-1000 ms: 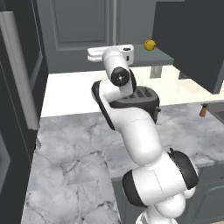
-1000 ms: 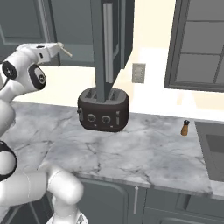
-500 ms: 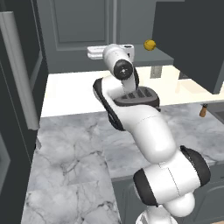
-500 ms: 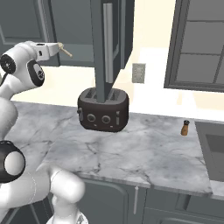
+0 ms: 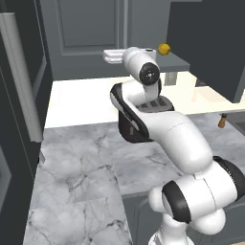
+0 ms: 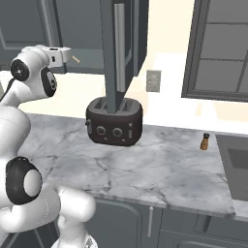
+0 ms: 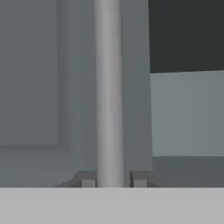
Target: Pick the dish brush and dish brush from the cabinet and place them on the counter.
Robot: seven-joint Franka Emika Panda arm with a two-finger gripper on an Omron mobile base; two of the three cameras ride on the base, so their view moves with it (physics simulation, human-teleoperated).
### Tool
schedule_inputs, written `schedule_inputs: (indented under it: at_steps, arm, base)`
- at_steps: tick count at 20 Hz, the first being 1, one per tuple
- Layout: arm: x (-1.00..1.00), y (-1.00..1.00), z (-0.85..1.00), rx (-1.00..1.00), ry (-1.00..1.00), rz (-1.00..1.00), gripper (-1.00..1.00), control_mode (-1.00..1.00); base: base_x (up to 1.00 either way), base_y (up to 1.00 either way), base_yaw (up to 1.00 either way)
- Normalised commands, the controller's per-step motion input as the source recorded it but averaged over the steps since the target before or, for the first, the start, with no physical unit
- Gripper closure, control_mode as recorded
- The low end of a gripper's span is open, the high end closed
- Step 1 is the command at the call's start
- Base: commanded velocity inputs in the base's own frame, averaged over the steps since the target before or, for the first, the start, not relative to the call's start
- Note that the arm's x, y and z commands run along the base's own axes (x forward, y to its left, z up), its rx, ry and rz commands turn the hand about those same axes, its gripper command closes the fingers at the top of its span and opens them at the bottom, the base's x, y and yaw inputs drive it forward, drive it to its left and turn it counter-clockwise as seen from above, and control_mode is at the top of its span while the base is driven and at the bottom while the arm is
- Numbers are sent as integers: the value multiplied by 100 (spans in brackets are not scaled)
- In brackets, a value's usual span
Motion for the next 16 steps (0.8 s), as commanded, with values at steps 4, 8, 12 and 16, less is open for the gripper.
schedule_inputs:
  at_steps: [4,8,12,16]
  arm:
    - [-1,1,0,0,0,0,100,-100]
    - [-19,11,13,0,3,-1,100,-100]
    - [-36,9,31,0,7,-1,100,-100]
    - [-48,8,34,0,9,0,100,-100]
  base:
    - [0,0,0]
    - [0,0,0]
    - [0,0,0]
    - [0,0,0]
